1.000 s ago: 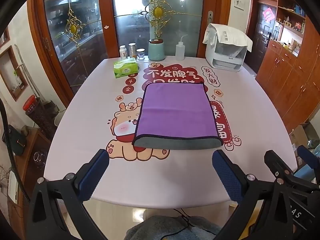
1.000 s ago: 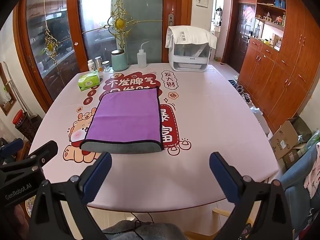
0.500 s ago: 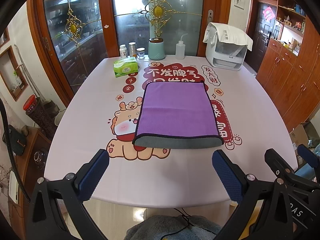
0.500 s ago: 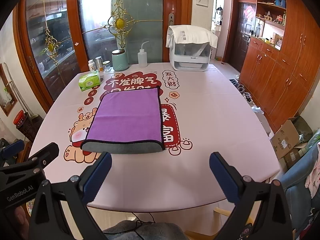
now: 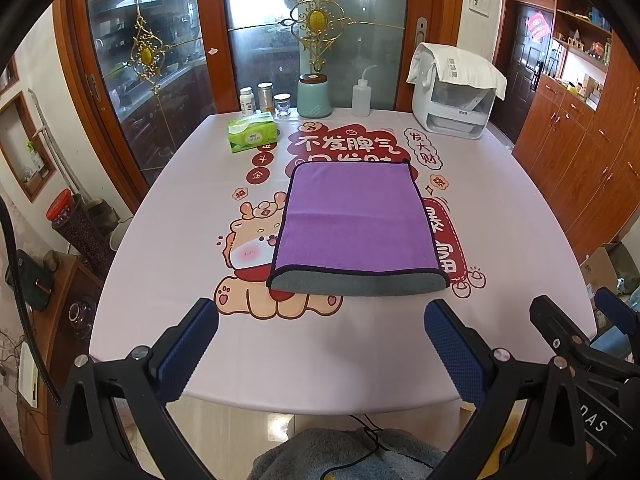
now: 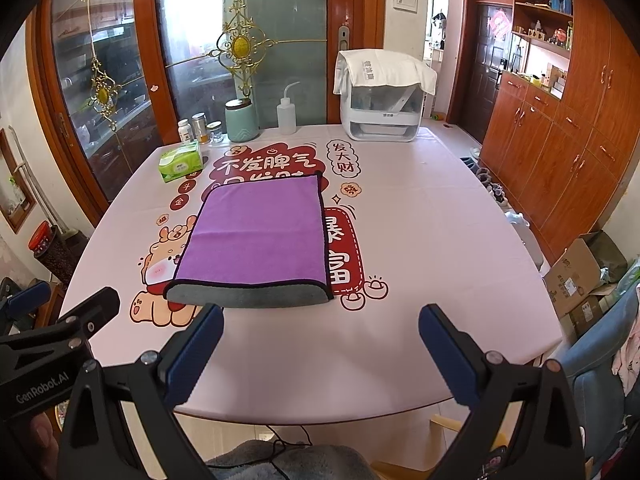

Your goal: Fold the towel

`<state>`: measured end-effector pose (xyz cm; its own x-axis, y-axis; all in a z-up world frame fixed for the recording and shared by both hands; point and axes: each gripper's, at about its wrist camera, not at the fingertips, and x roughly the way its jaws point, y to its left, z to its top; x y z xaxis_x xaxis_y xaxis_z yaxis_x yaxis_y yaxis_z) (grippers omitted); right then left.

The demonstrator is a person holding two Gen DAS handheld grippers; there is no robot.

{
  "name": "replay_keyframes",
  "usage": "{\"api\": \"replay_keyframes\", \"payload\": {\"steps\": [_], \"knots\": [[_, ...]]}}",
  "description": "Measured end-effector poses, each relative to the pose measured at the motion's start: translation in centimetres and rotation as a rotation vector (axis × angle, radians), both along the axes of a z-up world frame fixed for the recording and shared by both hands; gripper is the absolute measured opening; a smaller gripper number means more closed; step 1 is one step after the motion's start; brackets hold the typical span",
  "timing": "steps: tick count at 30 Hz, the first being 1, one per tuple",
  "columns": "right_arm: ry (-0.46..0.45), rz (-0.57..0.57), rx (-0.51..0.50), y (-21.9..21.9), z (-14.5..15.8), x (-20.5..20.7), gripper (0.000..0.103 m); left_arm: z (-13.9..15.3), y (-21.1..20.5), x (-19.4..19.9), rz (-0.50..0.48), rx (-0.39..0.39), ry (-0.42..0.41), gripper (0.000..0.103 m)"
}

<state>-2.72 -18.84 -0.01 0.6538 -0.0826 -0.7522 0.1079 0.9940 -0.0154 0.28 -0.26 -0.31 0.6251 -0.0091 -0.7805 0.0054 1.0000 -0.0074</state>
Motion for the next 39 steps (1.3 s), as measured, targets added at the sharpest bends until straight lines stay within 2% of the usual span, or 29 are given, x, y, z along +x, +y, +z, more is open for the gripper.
{"api": "replay_keyframes", "payload": {"steps": [30,39], "knots": [[0.003,0.002,0.010,0.8,-0.6,0.3,0.099,-0.4,0.8,-0.3,0.004,-0.002,0.014,0.102],[0.009,-0.002,0.017,0.6,-0.6,0.5,0.099,0.3,0.9,0.0,0.007,0.002,0.018,0.102]]}}
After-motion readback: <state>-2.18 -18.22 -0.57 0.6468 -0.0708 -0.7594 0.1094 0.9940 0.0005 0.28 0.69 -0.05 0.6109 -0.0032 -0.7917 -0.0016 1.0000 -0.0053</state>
